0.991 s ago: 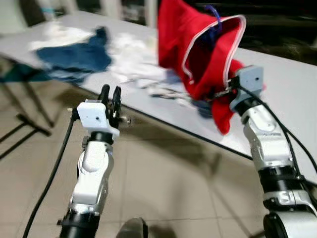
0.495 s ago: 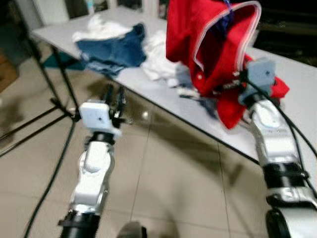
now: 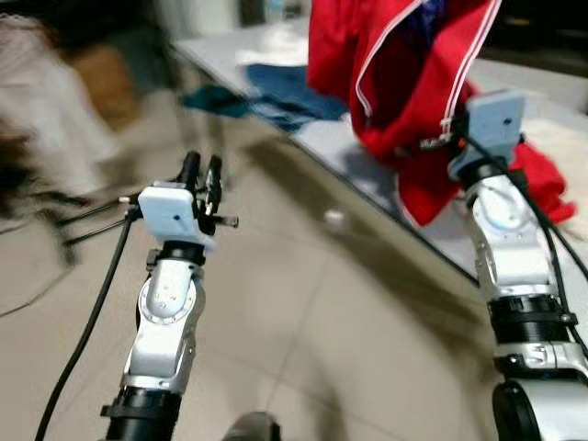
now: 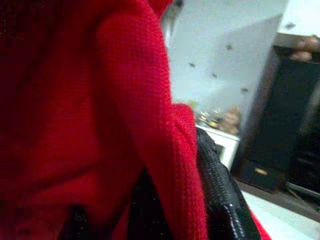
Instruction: Hang hanger
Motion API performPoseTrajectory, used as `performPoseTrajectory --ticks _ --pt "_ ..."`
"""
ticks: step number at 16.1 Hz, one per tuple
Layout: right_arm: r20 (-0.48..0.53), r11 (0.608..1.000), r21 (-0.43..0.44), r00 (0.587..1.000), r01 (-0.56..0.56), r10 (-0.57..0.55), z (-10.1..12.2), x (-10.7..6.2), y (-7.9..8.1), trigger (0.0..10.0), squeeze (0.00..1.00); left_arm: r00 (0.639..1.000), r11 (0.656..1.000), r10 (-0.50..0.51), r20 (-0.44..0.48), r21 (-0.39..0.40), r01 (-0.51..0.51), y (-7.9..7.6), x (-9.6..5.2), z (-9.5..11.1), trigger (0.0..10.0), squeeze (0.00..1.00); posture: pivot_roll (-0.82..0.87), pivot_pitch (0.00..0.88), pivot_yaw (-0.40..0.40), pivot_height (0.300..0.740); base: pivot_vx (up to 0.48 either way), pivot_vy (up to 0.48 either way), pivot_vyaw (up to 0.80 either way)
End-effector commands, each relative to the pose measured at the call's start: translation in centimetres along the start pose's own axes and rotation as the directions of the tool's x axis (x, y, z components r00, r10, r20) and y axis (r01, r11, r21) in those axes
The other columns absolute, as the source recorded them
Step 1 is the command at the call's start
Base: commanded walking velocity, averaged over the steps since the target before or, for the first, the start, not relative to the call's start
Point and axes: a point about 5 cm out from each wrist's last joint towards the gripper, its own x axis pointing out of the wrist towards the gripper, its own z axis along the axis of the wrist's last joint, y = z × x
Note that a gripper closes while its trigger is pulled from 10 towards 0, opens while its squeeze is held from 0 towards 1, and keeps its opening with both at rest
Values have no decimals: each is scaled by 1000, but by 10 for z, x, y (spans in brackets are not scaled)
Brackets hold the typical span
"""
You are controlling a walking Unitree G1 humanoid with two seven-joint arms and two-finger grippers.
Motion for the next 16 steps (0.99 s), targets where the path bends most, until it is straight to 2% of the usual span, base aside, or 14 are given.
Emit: performPoseTrajectory --ticks 1,3,7,9,10,13,16 --pt "106 1000 -4 994 26 -25 22 6 -5 9765 0 1000 1000 -18 10 0 18 -4 0 2 10000 0 124 0 8 740 0 0 788" --pt "131 1000 4 991 16 -17 29 8 -3 9647 0 1000 1000 -20 14 3 20 -4 1 2 10000 0 127 0 9 740 0 0 788" --pt "125 999 30 992 -36 32 26 8 6 10000 0 1000 1000 -16 18 5 16 -3 2 3 10000 0 132 0 8 740 0 0 789" --pt "124 993 69 988 -97 87 25 5 15 10000 0 1000 1000 -16 19 6 15 -3 1 3 10000 0 134 0 8 740 0 0 0" --pt "120 984 82 982 -159 149 23 1 27 10000 0 1000 1000 -13 18 7 13 -2 1 3 10000 0 136 0 7 740 0 0 0" --pt "103 965 113 969 -235 224 18 -4 44 10000 0 1000 1000 -9 14 8 9 -2 0 2 10000 0 137 0 6 740 0 0 0" --pt "81 912 154 925 -381 372 7 -20 75 10000 0 1000 1000 -3 3 5 3 -2 -2 -1 10000 0 140 0 0 740 0 0 0"
